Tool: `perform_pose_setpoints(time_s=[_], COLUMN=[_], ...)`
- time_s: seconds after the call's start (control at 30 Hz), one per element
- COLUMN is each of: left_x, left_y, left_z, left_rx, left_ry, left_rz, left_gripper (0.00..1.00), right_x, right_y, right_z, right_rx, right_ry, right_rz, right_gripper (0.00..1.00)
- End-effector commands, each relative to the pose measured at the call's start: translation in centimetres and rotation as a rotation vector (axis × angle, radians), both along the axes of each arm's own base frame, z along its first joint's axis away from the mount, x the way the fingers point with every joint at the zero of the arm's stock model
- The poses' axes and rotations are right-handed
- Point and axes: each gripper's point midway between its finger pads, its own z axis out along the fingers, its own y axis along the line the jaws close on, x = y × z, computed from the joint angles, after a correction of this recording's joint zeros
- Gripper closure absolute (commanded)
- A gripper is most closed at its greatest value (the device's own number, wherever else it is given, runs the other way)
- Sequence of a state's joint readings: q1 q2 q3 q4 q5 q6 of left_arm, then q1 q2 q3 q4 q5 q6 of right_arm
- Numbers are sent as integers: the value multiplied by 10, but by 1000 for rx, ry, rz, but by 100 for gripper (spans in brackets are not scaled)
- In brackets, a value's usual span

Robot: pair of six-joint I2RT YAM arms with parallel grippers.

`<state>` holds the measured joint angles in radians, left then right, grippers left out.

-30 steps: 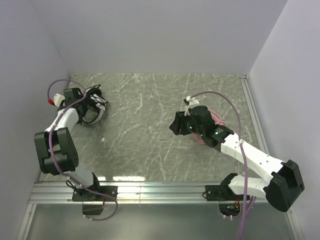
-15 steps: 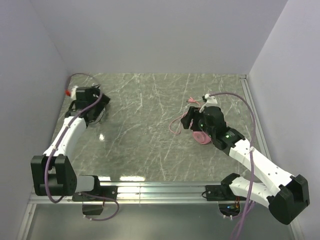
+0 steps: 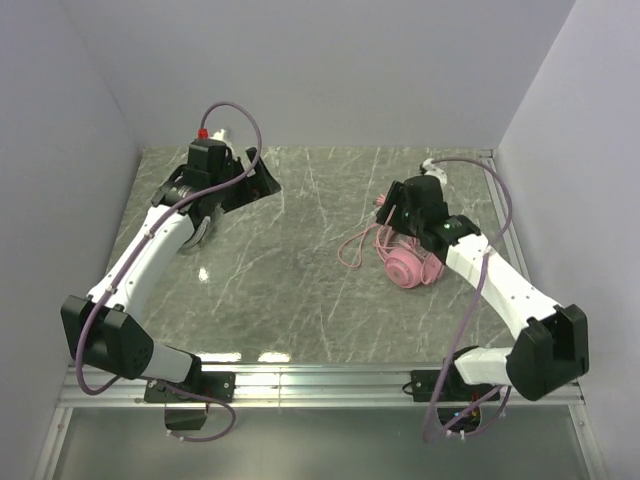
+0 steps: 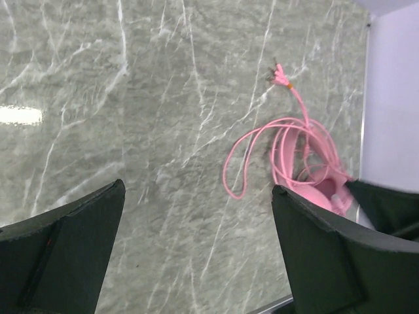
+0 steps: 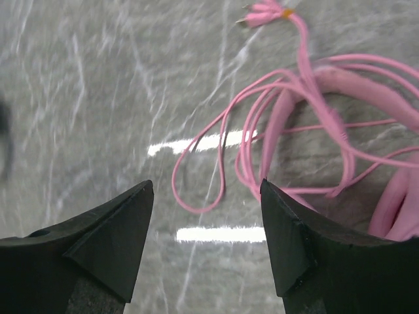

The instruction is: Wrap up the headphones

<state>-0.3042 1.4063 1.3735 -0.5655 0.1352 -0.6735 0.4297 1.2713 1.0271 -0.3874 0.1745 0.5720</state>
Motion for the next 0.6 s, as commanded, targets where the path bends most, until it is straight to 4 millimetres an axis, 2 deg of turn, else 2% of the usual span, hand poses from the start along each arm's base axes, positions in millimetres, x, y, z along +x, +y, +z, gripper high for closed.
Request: perform_pose_setpoints(time_s=[0.0,0.07,0.1,0.17,0.2,0.23,0.3,0.33,0.4,0.5,0.57], left_x=[-9,-11,-9,-11,-13,-15,-18,-18,-24,-28,-29], left_y=[-2,-5,-1,1,2,1,1,1,-8,-12,-13], left_z=[-12,-22,-26,-39,-41,-42,-44,-42,-44,-46,-46], left_rx=[70,95,113,125,127,134,147,153,150,174,187], left_ry=[7,-1,-8,-10,-6,-4,-12,-29,-44,-44,-45], left_rz=[-73,-88,-68,-67,-65,-75,-69,-59,-86,-95,-99], left_gripper=[1,1,1,1,1,1,1,1,1,1,1], right_x=[18,27,31,36,40,38,49,52,60,74,79], right_y=[-21,-27,-38,-44,-50,-52,-57,-55,-58,-67,-75], right_z=[4,6,5,-4,-2,-19,-20,-30,-32,-37,-49], right_rx=[102,173,194,261,287,301,328,357,401,466,474], right_ry=[45,40,37,75,88,166,200,240,245,253,292], right_rz=[-172,-262,-321,-408,-447,-514,-554,-580,-605,-694,-762], right_gripper=[27,27,27,29,29,32,33,33,32,30,28])
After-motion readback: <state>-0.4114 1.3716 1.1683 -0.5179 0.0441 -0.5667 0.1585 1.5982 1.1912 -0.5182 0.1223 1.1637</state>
